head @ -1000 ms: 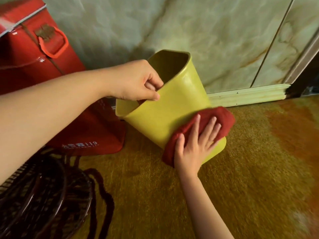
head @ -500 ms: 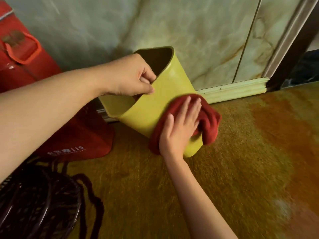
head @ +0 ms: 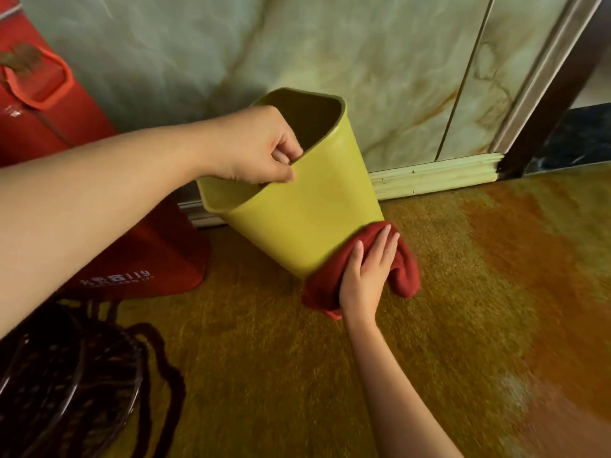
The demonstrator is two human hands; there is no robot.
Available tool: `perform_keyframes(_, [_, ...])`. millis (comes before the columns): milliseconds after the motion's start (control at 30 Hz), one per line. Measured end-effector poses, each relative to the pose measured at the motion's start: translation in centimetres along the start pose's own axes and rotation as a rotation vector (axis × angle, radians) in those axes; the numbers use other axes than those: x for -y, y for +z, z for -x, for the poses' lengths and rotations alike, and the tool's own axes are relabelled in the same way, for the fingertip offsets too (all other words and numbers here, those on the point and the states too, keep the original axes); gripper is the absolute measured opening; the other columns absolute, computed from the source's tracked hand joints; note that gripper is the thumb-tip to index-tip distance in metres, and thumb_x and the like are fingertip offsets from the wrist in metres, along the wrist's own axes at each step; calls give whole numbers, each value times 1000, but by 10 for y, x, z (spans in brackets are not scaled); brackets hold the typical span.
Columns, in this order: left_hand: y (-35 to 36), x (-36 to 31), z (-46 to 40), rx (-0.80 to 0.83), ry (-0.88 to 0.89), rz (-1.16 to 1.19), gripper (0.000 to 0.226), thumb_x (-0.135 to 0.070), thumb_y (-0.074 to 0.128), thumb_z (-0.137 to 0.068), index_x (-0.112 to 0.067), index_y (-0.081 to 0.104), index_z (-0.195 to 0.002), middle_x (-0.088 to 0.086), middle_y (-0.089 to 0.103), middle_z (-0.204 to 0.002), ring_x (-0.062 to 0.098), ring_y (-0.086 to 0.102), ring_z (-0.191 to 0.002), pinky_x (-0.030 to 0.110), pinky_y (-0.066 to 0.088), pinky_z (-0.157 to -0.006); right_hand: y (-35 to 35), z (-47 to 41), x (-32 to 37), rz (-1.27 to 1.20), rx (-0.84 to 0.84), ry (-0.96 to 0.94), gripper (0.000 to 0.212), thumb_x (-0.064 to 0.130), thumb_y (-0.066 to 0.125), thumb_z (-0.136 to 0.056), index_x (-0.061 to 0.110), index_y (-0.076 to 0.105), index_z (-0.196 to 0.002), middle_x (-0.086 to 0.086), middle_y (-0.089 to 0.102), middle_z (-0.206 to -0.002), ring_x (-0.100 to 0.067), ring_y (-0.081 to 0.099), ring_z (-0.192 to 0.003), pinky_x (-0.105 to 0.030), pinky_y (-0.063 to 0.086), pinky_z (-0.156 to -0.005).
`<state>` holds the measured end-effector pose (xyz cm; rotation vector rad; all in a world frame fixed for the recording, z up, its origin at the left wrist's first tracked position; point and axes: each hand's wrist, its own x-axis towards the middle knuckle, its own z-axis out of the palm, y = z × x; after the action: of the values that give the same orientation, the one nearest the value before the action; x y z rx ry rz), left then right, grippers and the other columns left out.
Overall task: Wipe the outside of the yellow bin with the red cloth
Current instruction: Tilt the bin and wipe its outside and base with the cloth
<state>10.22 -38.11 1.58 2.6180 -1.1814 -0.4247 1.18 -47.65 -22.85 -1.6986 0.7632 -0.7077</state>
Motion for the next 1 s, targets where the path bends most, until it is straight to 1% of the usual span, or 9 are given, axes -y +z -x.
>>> perform_keyframes(100, [3, -8, 4, 31, 22, -18, 14, -7, 63, -77, -19, 70, -74, -2, 72, -71, -8, 56, -59, 5, 39, -54, 15, 27, 4, -56, -101, 110, 59, 28, 34, -95, 11, 7, -145, -18, 0, -156, -28, -1, -145, -17, -6, -109])
perform_keyframes(167, [11, -16, 4, 8, 45, -108, 13, -9, 63, -77, -7, 71, -86, 14, 75, -84, 7, 65, -72, 17, 44, -65, 27, 44, 7, -125, -207, 191, 58, 22, 35, -96, 8, 7, -144, -21, 0, -155, -32, 0, -144, -9, -8, -104])
perform_keyframes(233, [17, -25, 1, 20, 56, -164, 19, -11, 61, -78, -1, 69, -93, 20, 72, -85, 22, 67, -79, 27, 44, -71, 35, 47, 6, -199, -282, 262, 56, 19, 34, -97, 9, 5, -144, -20, -1, -156, -32, -1, -145, -20, -5, -111])
perform_keyframes(333, [16, -29, -8, 5, 58, -201, 19, -12, 59, -78, 3, 66, -87, 11, 57, -69, 19, 52, -67, 26, 37, -60, 39, 34, 1, -275, -353, 405, 54, 22, 28, -98, 11, 6, -145, -18, -2, -157, -31, -2, -145, -38, 2, -117])
perform_keyframes(400, [12, -25, -12, -8, 42, -184, 16, -12, 60, -78, -3, 69, -88, 13, 69, -77, 20, 64, -75, 24, 42, -63, 41, 30, 0, -284, -384, 426, 53, 24, 27, -98, 12, 6, -145, -18, -1, -157, -30, -1, -145, -38, 2, -117])
perform_keyframes(467, [9, -20, -13, 27, 46, -151, 16, -12, 62, -78, -12, 71, -91, 10, 75, -88, 17, 68, -86, 9, 42, -62, 45, 34, -3, -269, -394, 375, 53, 25, 26, -98, 12, 6, -145, -18, -1, -157, -28, -1, -145, -33, 0, -115])
perform_keyframes(600, [4, -15, -14, 87, 51, -115, 15, -11, 62, -79, -11, 71, -91, 11, 76, -91, 18, 68, -86, 13, 45, -67, 48, 41, -19, -212, -358, 245, 56, 31, 24, -96, 10, 7, -145, -20, 2, -156, -29, 1, -145, -37, 2, -118])
perform_keyframes(733, [3, -11, -14, 107, 61, -54, 16, -9, 62, -78, -15, 72, -89, 7, 76, -87, 3, 65, -74, 15, 47, -68, 38, 47, -44, -45, -257, 104, 61, 39, 23, -95, 6, 10, -144, -22, 7, -155, -28, 5, -144, -34, 3, -118])
perform_keyframes(1000, [2, -11, -10, 125, 51, -43, 17, -11, 63, -79, -19, 71, -91, 3, 75, -89, 7, 66, -81, 15, 47, -69, -15, 52, -70, 205, 13, 163, 66, 17, 57, -87, 10, 22, -143, -22, 29, -147, -33, 25, -138, -36, 18, -114])
